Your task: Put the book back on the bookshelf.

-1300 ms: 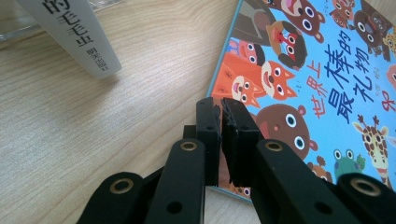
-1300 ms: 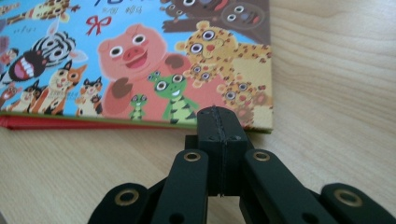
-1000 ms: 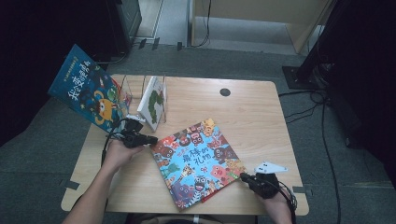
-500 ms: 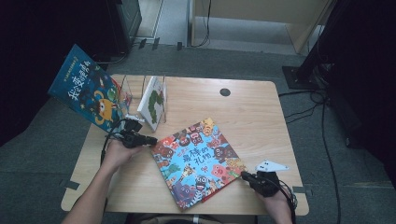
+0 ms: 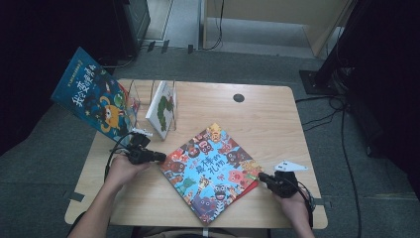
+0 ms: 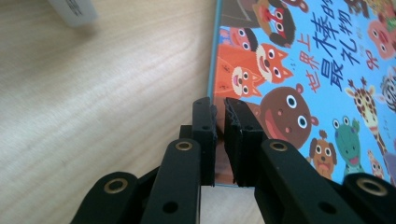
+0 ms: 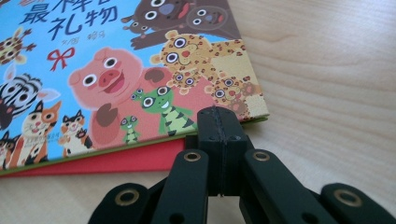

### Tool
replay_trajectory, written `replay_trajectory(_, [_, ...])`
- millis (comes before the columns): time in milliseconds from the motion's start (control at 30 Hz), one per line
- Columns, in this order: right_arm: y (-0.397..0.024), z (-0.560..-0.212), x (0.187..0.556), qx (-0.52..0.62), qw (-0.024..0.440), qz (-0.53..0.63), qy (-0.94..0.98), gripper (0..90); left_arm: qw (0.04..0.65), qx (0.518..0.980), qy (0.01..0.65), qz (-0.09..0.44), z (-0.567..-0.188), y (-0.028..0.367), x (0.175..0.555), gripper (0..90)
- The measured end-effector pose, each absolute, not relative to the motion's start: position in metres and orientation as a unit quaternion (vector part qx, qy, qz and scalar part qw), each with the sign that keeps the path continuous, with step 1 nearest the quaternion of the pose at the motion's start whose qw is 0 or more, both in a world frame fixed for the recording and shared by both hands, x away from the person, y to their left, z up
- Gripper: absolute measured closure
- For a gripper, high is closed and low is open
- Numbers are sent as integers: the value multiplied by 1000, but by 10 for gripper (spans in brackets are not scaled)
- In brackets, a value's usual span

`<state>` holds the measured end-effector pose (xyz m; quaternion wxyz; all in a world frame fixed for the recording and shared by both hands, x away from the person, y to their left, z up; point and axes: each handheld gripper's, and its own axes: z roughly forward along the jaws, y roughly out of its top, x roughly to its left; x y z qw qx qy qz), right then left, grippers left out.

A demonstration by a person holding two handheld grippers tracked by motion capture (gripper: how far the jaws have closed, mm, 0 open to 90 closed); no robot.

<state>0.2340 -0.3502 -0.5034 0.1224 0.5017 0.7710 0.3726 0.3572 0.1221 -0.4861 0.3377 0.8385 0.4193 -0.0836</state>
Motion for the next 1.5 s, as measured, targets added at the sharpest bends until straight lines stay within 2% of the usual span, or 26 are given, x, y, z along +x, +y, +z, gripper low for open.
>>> replay_trajectory(500, [-359,-506,278,507,128,383,762,897,343,833,420,-110,-489,119,333,809])
replay_trajectory(667, [-358,-508,292,503,128,388,762,893,344,835,417,-97,-489,113,328,692])
replay_trajectory(1200, [-342,-511,327,489,131,399,765,900,346,822,446,-76,-492,111,334,467])
replay_trajectory(1500, [-341,-510,325,491,124,397,765,900,340,826,442,-76,-496,101,339,459])
